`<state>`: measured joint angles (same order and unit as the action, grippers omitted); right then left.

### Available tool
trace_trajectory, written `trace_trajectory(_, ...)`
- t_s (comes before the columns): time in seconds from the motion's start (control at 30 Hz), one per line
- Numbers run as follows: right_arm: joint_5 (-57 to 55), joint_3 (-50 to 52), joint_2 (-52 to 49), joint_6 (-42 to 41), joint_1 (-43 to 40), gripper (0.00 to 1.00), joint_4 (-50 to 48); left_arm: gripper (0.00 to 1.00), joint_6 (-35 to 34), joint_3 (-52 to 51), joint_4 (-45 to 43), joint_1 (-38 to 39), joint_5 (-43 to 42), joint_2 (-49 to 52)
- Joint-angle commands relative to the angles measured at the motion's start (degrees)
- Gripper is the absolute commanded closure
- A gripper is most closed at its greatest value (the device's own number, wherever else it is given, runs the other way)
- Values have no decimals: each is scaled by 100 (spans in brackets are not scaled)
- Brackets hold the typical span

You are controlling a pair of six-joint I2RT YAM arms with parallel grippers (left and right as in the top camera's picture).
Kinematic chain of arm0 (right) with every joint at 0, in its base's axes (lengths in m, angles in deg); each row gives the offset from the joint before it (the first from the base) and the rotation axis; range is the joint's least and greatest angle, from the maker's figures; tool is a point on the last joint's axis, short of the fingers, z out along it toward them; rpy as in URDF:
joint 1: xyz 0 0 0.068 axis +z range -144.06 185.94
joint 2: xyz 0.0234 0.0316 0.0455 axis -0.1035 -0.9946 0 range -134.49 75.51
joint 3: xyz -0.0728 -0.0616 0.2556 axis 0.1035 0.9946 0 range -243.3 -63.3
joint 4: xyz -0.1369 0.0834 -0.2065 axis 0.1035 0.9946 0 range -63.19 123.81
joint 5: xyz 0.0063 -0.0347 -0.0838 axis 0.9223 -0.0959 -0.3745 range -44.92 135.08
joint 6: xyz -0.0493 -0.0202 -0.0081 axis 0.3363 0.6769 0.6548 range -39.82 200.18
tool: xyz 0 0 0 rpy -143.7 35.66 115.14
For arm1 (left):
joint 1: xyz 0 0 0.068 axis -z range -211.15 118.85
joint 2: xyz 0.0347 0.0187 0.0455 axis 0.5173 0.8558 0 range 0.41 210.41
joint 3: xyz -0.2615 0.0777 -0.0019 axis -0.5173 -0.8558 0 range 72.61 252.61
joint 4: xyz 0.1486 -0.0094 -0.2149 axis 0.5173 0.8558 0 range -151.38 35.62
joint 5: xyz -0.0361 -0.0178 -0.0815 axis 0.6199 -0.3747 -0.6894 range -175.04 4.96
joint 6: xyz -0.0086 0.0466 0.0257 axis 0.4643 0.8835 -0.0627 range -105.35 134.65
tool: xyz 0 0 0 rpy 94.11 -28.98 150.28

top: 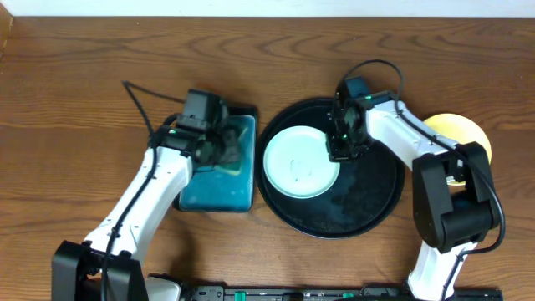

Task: Clean dirty plates on tray and stack at the side
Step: 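Move the sponge from the basin onto the pale green plate with the left gripper, then scrub the pale green plate with the sponge in the left gripper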

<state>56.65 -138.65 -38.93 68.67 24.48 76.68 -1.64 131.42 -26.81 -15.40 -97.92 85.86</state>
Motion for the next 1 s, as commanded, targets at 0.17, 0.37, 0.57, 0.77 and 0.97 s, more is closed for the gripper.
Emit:
trace_trajectory(0.17, 68, 37, -24, -133, 350, 99, 111, 93, -798, 105, -693, 870, -293, 105)
trace_trajectory(0.37, 66, 37, -24, -131, 358, 99, 188, 93, -1478, 105, -1508, 1515, -295, 697)
trace_trajectory(0.57, 66, 37, -24, -131, 358, 99, 203, 92, -1978, 105, -2146, 1919, -323, 1464)
trace_trajectory(0.77, 66, 37, -24, -131, 358, 99, 203, 92, -2024, 105, -2271, 2260, -267, 2096)
trace_trajectory(0.97, 66, 37, -24, -129, 358, 99, 223, 93, -2024, 105, -1259, 2181, 636, 2236)
